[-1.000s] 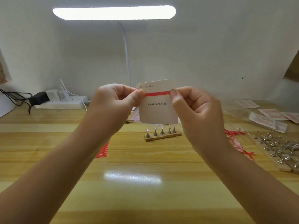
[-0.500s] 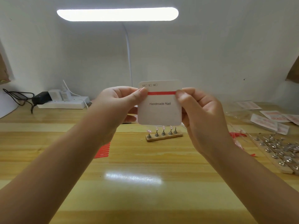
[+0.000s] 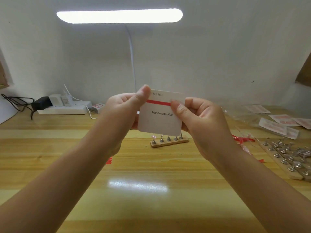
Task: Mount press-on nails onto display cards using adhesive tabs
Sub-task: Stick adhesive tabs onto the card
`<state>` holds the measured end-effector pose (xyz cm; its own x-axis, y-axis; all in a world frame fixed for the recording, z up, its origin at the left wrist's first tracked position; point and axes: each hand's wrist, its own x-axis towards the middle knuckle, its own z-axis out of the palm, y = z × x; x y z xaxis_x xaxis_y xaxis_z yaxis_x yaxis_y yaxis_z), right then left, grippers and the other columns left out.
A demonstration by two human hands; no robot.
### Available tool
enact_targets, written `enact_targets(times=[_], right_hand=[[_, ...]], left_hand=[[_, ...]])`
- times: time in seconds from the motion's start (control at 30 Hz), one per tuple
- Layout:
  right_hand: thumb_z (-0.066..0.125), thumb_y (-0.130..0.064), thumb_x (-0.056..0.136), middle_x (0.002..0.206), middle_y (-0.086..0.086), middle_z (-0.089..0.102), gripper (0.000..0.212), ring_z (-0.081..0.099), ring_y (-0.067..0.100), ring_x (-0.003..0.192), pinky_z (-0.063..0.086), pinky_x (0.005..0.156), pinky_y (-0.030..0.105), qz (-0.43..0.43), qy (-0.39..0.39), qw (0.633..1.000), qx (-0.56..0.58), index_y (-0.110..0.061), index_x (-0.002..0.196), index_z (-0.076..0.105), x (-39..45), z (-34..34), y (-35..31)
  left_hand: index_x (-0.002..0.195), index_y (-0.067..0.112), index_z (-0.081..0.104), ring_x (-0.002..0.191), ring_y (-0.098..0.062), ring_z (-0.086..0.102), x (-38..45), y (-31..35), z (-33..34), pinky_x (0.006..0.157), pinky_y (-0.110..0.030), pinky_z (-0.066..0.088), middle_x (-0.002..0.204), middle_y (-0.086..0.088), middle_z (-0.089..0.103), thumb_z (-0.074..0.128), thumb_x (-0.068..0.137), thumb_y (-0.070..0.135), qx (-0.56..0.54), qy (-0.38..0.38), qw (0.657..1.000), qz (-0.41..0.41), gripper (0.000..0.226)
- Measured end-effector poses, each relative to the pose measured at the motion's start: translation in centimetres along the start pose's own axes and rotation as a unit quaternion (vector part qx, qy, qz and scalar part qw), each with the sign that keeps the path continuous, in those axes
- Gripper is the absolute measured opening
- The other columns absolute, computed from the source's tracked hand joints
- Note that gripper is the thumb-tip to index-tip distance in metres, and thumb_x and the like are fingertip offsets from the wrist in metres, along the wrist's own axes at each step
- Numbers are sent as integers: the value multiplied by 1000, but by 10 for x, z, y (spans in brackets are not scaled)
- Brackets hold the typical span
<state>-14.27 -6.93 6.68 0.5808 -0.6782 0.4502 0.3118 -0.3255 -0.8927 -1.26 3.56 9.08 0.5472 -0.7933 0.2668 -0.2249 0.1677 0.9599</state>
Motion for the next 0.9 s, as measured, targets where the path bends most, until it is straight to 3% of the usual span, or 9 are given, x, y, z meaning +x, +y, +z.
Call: enact_targets(times=[0.1,0.17,0.3,0.47,0.63,0.73,0.8,0.83,0.9], right_hand=[[65,-22,91,80,5,75,12,73,23,78,58,75,52,-11,-5,1000,-16,-15,83,72,-2,3,1],[66,-23,90,81,10,74,17,72,28,79,57,75,55,-11,-10,1000,-27,-10,81,72,-1,3,1],[62,-17,93,81,4,75,12,73,19,79,61,72,37,32,-34,999,2,-13,86,71,3,0,2],[56,-13,95,93,14,75,15,72,25,89,60,78,39,81,-61,993,59,-7,96,69,4,-1,3],[57,5,89,97,15,74,19,73,27,91,59,72,29,123,-92,978,144,-1,104,67,3,-3,-1],[62,6,87,93,10,76,20,73,24,88,60,73,30,105,-60,987,106,-7,100,69,1,-1,-1],[64,5,86,87,2,77,23,74,18,83,60,72,30,73,-31,996,45,-17,91,71,-1,2,-1],[65,4,86,84,-1,77,26,74,15,81,60,70,27,55,-24,998,15,-21,87,71,-2,3,-2],[67,1,85,81,-7,76,27,74,10,78,57,63,21,21,-26,999,-31,-26,86,72,-5,5,-5]], left_hand=[[84,15,72,75,-18,73,0,-5,1,60,-28,59,80,-2,75,69,67,43,18,-3,999,27,33],[86,13,71,71,-12,71,0,-7,2,57,-20,54,78,-1,75,69,71,35,11,-1,999,39,27],[84,14,69,63,-5,66,3,-7,0,54,-17,51,70,5,73,57,93,20,59,-4,997,54,16],[82,17,69,69,-9,68,7,-6,-9,73,-32,56,72,4,74,51,98,21,56,-12,998,8,25],[79,15,69,75,-15,70,9,-10,-7,84,-45,54,75,0,75,49,100,24,-2,28,999,-18,30],[84,18,66,67,-2,66,7,-11,-4,65,-20,53,69,11,71,40,103,34,41,72,996,15,36],[122,21,58,98,1,60,4,-14,-3,77,-15,44,107,16,65,30,101,50,209,110,967,98,46],[141,23,42,114,-3,51,2,-14,-3,87,-21,41,128,13,53,28,101,53,299,130,933,152,52],[148,24,32,122,-14,45,-2,-12,-1,96,-33,40,138,3,45,40,97,45,382,137,879,251,56]])
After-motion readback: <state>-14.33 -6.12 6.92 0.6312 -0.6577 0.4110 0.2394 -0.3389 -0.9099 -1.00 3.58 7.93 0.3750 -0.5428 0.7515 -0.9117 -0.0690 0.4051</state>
